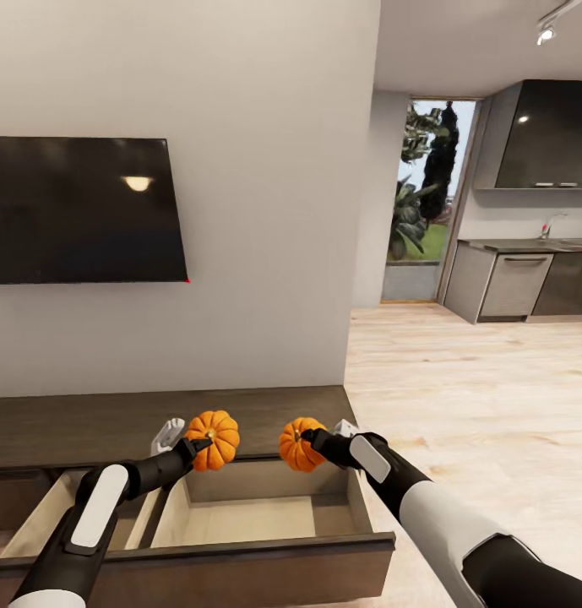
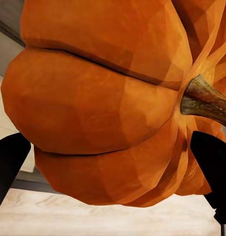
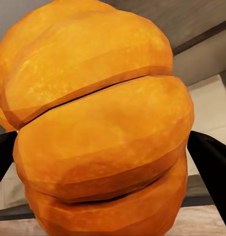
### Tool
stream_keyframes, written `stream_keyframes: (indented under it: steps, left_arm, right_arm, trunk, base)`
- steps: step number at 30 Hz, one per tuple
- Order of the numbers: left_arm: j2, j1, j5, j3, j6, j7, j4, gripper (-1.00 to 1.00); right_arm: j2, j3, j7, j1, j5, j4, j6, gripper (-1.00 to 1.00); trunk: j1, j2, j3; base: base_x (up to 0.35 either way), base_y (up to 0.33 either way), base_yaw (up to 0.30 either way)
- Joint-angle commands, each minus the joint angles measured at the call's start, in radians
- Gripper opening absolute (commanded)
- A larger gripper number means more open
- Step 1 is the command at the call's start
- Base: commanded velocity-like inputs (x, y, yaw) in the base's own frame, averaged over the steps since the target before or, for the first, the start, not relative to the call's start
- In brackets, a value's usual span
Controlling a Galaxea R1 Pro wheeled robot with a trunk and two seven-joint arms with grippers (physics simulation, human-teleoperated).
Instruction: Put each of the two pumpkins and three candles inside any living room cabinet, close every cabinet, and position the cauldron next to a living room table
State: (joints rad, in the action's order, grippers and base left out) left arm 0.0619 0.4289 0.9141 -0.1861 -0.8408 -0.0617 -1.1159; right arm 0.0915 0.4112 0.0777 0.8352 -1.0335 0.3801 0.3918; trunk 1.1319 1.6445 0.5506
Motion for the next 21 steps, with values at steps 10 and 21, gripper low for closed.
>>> stream_keyframes:
  steps: [10, 21]
  left_arm:
    - [0.002, 0.001, 0.008, -0.002, -0.003, -0.007, 0.002, -1.00]
    - [0.008, 0.002, 0.026, -0.010, -0.022, -0.031, 0.002, -1.00]
  right_arm:
    - [0.001, 0.012, 0.004, 0.001, -0.008, 0.010, -0.003, -1.00]
    - [-0.001, 0.044, 0.026, 0.007, -0.009, 0.018, -0.036, -1.00]
  trunk:
    - [0.027, 0.050, 0.023]
    - [0.046, 0.084, 0.039]
  base:
    - [0.000, 0.000, 0.000]
    - [0.000, 0.000, 0.000]
